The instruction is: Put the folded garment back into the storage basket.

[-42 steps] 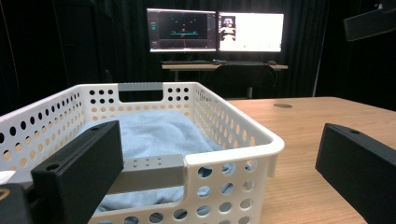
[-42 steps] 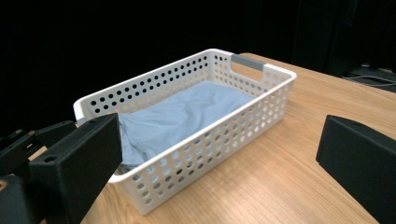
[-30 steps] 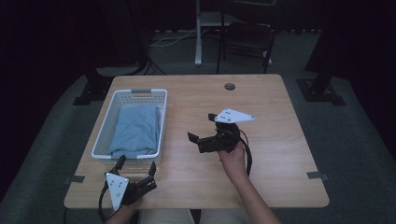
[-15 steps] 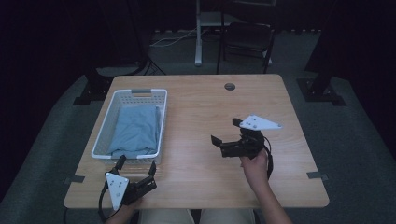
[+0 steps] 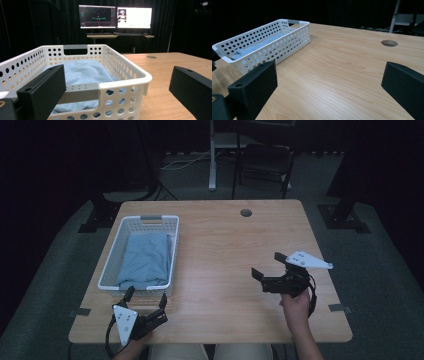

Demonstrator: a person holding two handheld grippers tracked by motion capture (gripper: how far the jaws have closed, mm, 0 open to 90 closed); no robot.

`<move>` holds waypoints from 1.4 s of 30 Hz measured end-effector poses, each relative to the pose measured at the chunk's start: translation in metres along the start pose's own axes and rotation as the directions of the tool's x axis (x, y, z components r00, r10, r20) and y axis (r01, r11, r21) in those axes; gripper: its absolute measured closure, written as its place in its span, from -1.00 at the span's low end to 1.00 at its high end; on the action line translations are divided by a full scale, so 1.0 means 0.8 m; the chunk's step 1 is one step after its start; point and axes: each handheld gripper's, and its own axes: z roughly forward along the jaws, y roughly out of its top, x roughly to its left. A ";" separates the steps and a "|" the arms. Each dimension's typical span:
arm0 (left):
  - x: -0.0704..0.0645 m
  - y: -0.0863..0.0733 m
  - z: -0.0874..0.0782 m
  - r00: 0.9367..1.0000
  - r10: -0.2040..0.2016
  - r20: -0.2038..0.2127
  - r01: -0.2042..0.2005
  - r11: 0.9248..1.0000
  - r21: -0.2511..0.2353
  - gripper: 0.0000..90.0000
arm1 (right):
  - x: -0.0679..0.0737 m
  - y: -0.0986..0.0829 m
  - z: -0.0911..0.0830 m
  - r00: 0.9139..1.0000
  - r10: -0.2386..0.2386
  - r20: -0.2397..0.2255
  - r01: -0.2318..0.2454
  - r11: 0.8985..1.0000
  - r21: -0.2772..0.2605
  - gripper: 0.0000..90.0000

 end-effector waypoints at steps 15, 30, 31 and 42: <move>0.000 0.000 0.000 1.000 0.000 0.000 0.000 1.000 0.000 -0.95 | -0.022 -0.029 -0.044 0.996 0.027 0.084 -0.025 0.999 -0.024 -0.99; 0.000 0.000 0.000 1.000 0.000 0.000 0.000 1.000 0.000 -0.95 | -0.043 -0.079 -0.079 0.978 0.104 0.180 -0.096 0.994 -0.052 -0.99; 0.000 0.000 0.000 1.000 0.000 0.000 0.000 1.000 0.001 -0.95 | -0.045 -0.084 -0.081 0.976 0.115 0.184 -0.106 0.993 -0.059 -0.99; 0.000 0.000 0.000 1.000 0.000 0.000 0.000 1.000 0.000 -0.95 | -0.052 -0.116 -0.083 0.934 0.108 0.341 -0.090 0.994 -0.069 -0.99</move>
